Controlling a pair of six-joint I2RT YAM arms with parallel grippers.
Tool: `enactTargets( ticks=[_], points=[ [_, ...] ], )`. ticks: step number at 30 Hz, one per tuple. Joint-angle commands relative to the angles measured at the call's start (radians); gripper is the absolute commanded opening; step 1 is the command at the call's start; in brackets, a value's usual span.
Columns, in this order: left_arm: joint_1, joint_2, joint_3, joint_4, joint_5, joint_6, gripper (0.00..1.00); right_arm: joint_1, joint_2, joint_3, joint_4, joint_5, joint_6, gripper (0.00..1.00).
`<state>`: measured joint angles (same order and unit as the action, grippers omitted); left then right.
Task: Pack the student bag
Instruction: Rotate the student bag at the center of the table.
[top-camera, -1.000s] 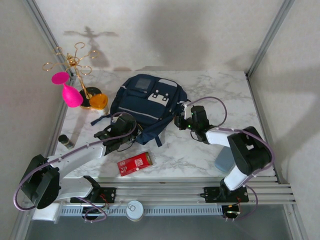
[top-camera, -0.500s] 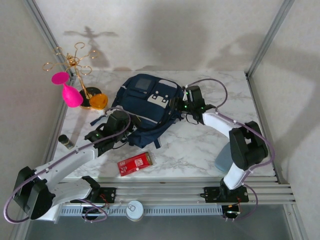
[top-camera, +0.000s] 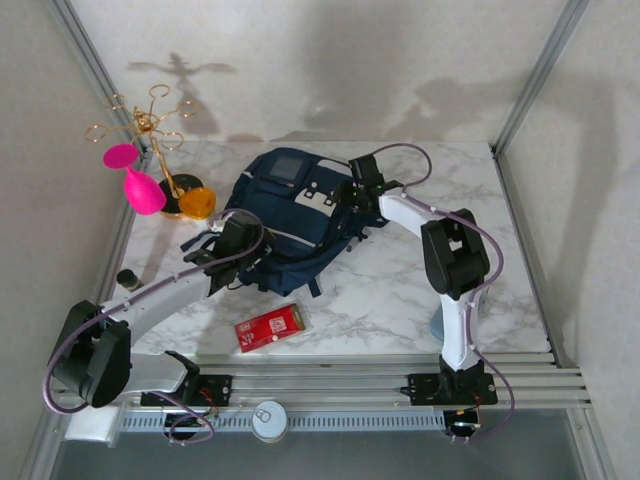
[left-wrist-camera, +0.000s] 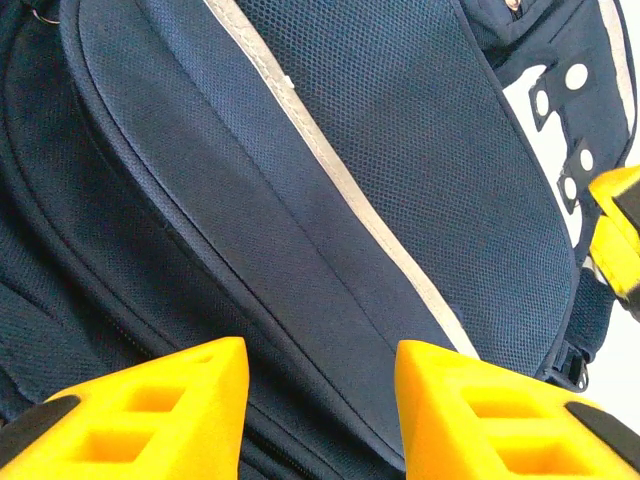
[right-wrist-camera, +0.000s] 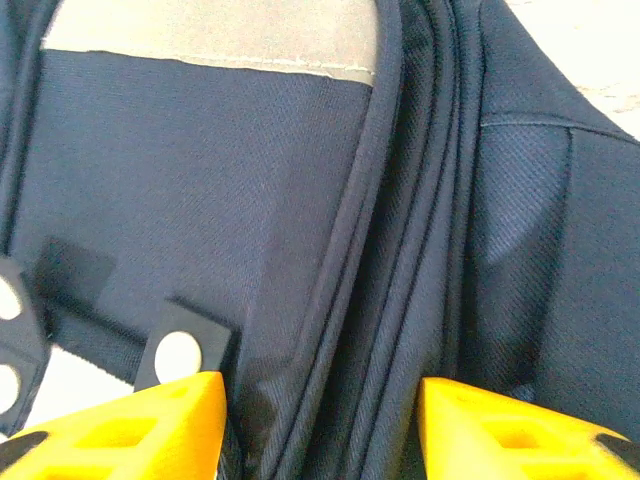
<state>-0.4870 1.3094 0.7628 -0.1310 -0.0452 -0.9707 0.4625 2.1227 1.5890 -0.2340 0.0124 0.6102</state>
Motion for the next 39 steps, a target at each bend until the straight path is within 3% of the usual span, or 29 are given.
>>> enactTargets(
  ticks=[1,4,14,20,27,31,36,39],
  points=[
    [0.011,0.022,-0.016,0.028,-0.020,0.018,0.42,0.002,0.093,0.103,-0.077,0.047,-0.011,0.54],
    [0.013,0.053,-0.013,0.035,-0.015,0.025,0.42,0.003,0.121,0.104,-0.057,0.025,-0.015,0.47],
    [0.021,0.248,0.061,0.136,0.038,0.066,0.40,-0.052,-0.072,-0.142,0.118,-0.020,-0.008,0.00],
    [0.022,0.394,0.190,0.189,0.053,0.110,0.39,-0.085,-0.238,-0.375,0.208,-0.007,-0.007,0.00],
    [0.041,0.541,0.340,0.268,0.045,0.180,0.40,-0.084,-0.481,-0.644,0.316,-0.076,0.100,0.00],
    [0.073,0.605,0.424,0.307,0.131,0.205,0.42,-0.079,-0.572,-0.762,0.405,-0.142,0.191,0.00],
    [0.093,0.564,0.452,0.275,0.159,0.245,0.49,-0.077,-0.674,-0.868,0.464,-0.131,0.293,0.00],
    [0.093,0.494,0.444,0.169,0.147,0.203,0.56,-0.077,-0.725,-0.905,0.503,-0.148,0.328,0.00]
  ],
)
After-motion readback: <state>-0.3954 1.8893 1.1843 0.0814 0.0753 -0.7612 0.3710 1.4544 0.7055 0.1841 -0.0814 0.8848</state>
